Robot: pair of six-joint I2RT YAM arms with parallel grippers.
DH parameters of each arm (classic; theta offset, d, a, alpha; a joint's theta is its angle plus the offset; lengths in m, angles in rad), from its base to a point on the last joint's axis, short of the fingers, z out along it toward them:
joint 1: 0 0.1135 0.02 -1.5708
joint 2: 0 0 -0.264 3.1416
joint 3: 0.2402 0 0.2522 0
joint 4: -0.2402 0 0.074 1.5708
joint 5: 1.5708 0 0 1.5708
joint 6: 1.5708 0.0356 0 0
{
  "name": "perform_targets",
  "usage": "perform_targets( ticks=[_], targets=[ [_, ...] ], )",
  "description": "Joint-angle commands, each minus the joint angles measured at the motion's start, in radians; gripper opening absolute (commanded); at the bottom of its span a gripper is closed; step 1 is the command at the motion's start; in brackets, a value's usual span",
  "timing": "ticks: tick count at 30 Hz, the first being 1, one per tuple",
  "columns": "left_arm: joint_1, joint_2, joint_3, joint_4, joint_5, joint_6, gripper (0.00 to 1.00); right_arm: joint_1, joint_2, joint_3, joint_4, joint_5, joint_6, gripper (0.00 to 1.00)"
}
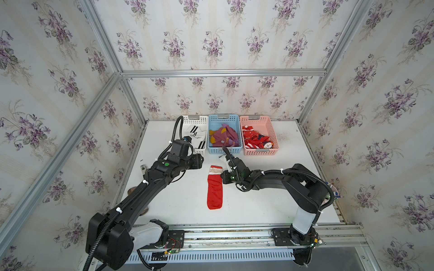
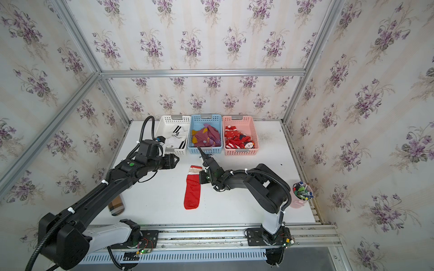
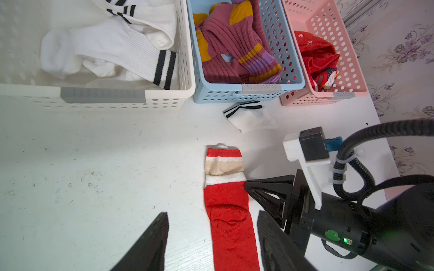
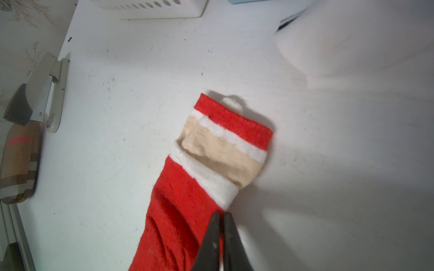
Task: Sort the socks into the basket by color
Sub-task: Pick up the sock at the center of the board, then place the sock in the bin.
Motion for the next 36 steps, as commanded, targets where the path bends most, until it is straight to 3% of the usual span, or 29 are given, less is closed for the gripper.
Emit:
perform_targets(
  ticks=[1, 11, 23, 29, 36],
  targets=[
    [0.001, -0.006, 0.0, 0.006, 0.001, -0.003, 0.62, -0.001, -0.027, 0.014, -0.011, 0.013, -0.004, 0.06],
    [0.0, -0.011, -0.001, 0.004, 0.006, -0.003, 0.62, 0.0, -0.12, 0.063, -0.077, 0.032, -0.045, 0.0],
    [0.001, -0.019, -0.005, 0.008, 0.013, -0.004, 0.63, -0.024, -0.328, 0.144, -0.231, 0.175, -0.131, 0.0],
    [0.001, -0.015, -0.003, 0.015, 0.024, -0.006, 0.63, -0.109, -0.427, 0.153, -0.3, 0.228, -0.174, 0.0],
    [0.0, -0.012, 0.0, 0.014, 0.027, -0.004, 0.63, -0.326, -0.494, 0.19, -0.327, 0.214, -0.233, 0.0]
  ],
)
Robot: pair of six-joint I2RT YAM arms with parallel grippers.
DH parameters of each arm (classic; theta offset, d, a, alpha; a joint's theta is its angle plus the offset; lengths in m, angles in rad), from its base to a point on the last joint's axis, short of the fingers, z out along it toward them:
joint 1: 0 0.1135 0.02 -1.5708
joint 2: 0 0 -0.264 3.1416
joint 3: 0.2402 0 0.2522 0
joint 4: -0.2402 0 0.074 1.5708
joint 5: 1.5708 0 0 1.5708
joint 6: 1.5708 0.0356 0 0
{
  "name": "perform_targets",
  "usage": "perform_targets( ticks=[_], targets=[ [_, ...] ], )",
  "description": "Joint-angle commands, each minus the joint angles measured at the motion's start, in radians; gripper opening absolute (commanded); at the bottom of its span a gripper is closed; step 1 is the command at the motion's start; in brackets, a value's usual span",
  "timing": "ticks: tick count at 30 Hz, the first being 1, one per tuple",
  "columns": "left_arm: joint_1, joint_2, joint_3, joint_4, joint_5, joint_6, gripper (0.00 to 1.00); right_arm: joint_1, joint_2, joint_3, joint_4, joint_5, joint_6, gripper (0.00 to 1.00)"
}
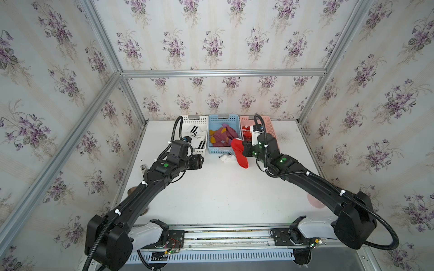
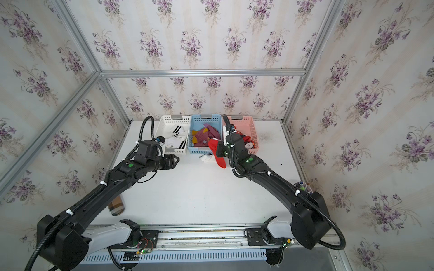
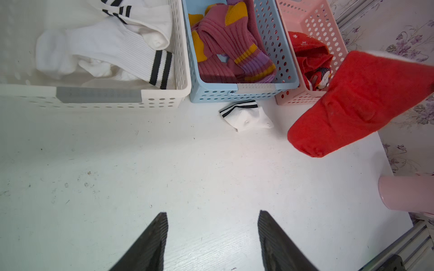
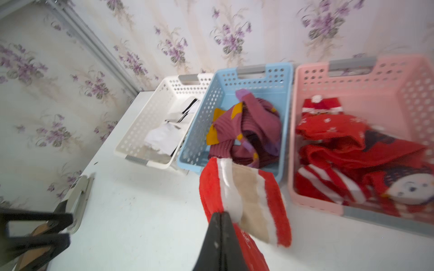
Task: Sort the socks into the basket by color
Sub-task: Place the sock in the bin.
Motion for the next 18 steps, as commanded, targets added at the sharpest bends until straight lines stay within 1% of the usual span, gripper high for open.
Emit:
perform_targets(
  ticks=[1, 6, 10, 14, 18],
  targets=[
    [0.0, 0.002, 0.005, 0.016, 0.01, -0.005, 0.63, -0.094, -0.019, 0.021, -0.005, 0.005, -0.046, 0.0],
    [0.0, 0.002, 0.008, 0.014, 0.013, -0.005, 0.63, -0.212, 0.018, 0.117, -0.023, 0.01, -0.093, 0.0],
    [0.0, -0.001, 0.005, 0.011, 0.013, -0.005, 0.63, -0.271, 0.1, 0.218, -0.03, 0.033, -0.129, 0.0],
    [0.0, -0.01, -0.001, 0.005, 0.01, -0.003, 0.63, -0.288, 0.21, 0.308, -0.03, 0.095, -0.162, 0.0],
    [0.0, -0.015, -0.013, 0.013, 0.01, -0.007, 0.64, -0.276, 0.37, 0.39, -0.014, 0.129, -0.169, 0.01]
  ],
)
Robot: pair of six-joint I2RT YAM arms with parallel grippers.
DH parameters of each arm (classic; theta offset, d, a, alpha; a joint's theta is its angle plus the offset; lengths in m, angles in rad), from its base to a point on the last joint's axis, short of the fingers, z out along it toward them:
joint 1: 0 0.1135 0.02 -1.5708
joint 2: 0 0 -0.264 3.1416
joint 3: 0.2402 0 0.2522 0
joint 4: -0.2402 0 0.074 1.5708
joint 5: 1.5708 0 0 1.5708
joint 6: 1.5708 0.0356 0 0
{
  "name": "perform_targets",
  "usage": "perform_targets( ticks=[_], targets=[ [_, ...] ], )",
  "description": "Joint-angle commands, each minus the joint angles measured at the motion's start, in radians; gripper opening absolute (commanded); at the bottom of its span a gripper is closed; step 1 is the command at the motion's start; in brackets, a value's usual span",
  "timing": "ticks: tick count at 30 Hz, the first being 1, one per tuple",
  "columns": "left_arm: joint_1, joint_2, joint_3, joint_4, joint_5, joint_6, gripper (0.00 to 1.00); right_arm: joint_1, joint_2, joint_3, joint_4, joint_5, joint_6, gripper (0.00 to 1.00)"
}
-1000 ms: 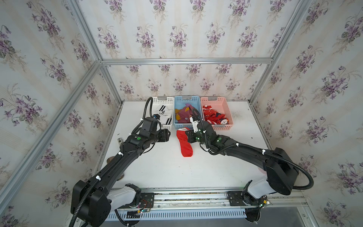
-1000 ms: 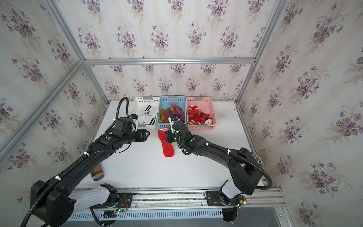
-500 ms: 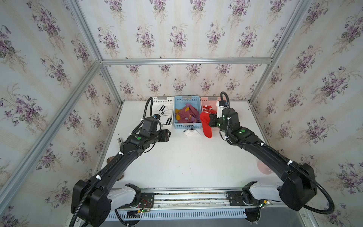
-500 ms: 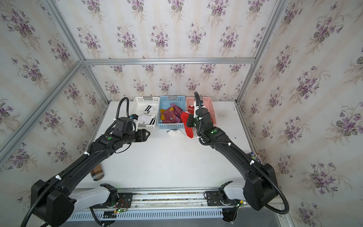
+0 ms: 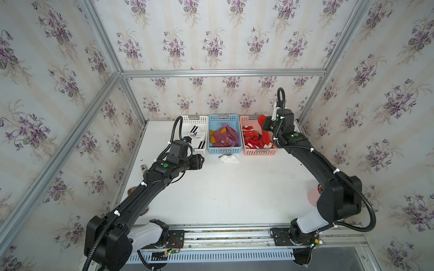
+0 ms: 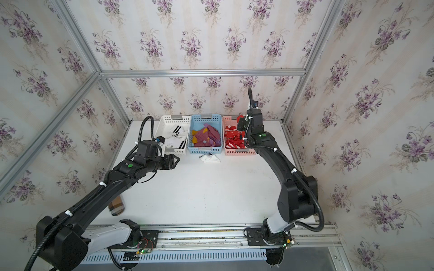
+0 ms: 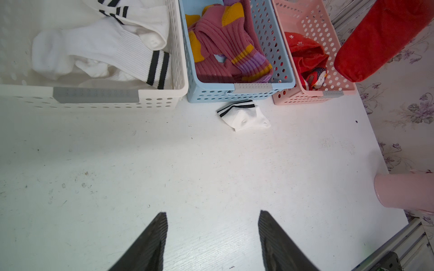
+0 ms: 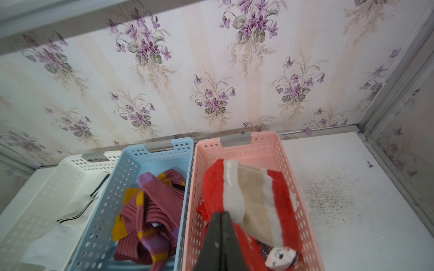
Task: Sort the socks into the basket by color
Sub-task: Place the sock in the bin.
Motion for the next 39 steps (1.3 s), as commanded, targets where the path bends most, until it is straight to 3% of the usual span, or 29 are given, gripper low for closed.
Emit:
perform_targets(
  ticks=[1, 3, 6, 12, 25, 29, 39],
  targets=[
    [0.0, -0.001, -0.006, 0.016, 0.003, -0.01, 0.64, 0.015, 0.114, 0.064, 0.003, 0.041, -0.017, 0.02],
    [0.0, 0.005, -0.004, 0.019, 0.012, -0.014, 0.63, 0.017, 0.184, 0.103, -0.001, -0.037, 0.012, 0.06],
    [0.001, 0.009, -0.003, 0.016, 0.018, -0.015, 0.64, 0.019, 0.223, 0.111, 0.018, -0.141, 0.049, 0.2],
    [0.001, 0.009, -0.004, 0.017, 0.012, -0.013, 0.64, 0.019, 0.193, 0.079, 0.038, -0.185, 0.058, 0.33],
    [-0.009, 0.068, -0.004, 0.085, 0.047, -0.041, 0.64, 0.019, -0.036, -0.151, 0.095, -0.225, 0.105, 0.36],
    [-0.058, 0.118, 0.019, 0.115, 0.046, -0.049, 0.65, 0.02, -0.115, -0.241, 0.101, -0.235, 0.124, 0.36],
    [-0.214, 0.312, 0.087, 0.163, -0.148, -0.07, 0.67, 0.02, -0.306, -0.474, 0.14, -0.263, 0.191, 0.37]
  ],
)
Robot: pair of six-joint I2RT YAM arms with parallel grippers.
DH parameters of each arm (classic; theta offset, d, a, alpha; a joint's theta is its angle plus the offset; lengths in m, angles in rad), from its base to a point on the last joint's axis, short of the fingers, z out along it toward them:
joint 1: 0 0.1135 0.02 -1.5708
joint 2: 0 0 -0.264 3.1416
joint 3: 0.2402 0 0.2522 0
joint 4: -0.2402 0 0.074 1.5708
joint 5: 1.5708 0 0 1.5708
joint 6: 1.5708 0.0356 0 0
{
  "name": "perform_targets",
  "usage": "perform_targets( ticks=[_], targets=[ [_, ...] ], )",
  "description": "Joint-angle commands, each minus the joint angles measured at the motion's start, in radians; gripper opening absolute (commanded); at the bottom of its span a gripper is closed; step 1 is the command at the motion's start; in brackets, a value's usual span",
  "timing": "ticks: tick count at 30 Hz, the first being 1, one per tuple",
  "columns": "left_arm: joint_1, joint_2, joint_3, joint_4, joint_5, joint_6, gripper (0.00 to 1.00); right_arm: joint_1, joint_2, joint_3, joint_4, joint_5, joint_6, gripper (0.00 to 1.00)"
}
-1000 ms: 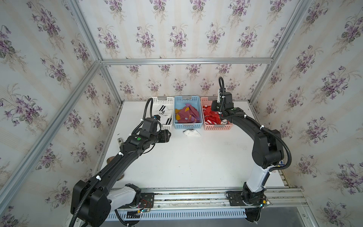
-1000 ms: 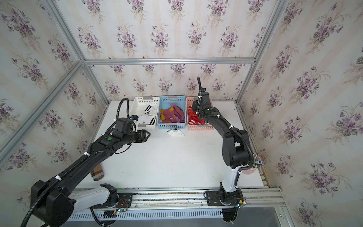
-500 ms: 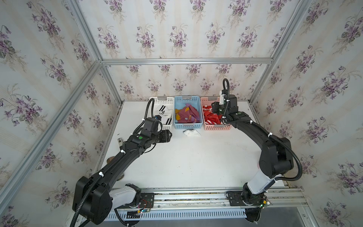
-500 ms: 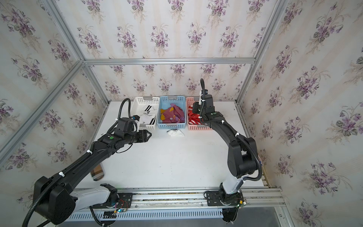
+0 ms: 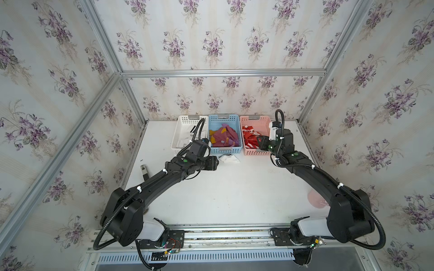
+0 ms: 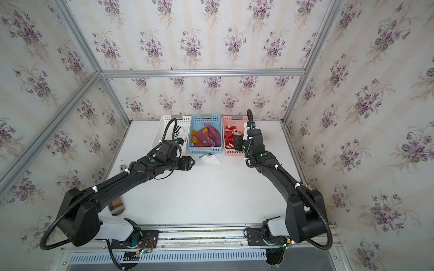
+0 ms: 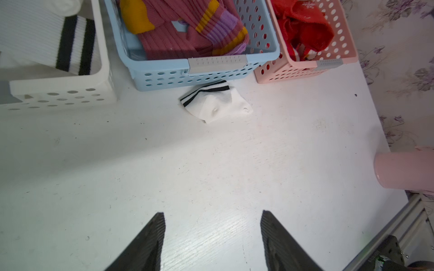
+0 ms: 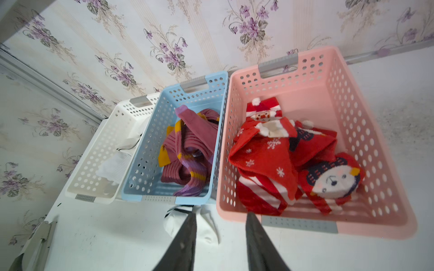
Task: Sort the socks into the basket by color
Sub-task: Place the sock in the bin, then pick up the sock at the center of the board.
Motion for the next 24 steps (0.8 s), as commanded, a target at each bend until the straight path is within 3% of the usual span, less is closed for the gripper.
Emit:
perform_targets(
  ticks=[1, 13, 24],
  targets=[
    [-0.036, 0.062, 0.017, 0.051, -0.114, -0.019, 0.66, 0.001, -0.045, -0.041, 0.035, -0.001, 0.036, 0.37],
    [-0.188, 0.364, 0.068, 0.334, -0.42, -0.034, 0.66, 0.001, -0.184, -0.128, -0.025, 0.031, 0.038, 0.39],
    [-0.208, 0.554, 0.199, 0.426, -0.532, 0.008, 0.66, 0.0, -0.264, -0.133, -0.098, 0.074, 0.014, 0.42]
  ],
)
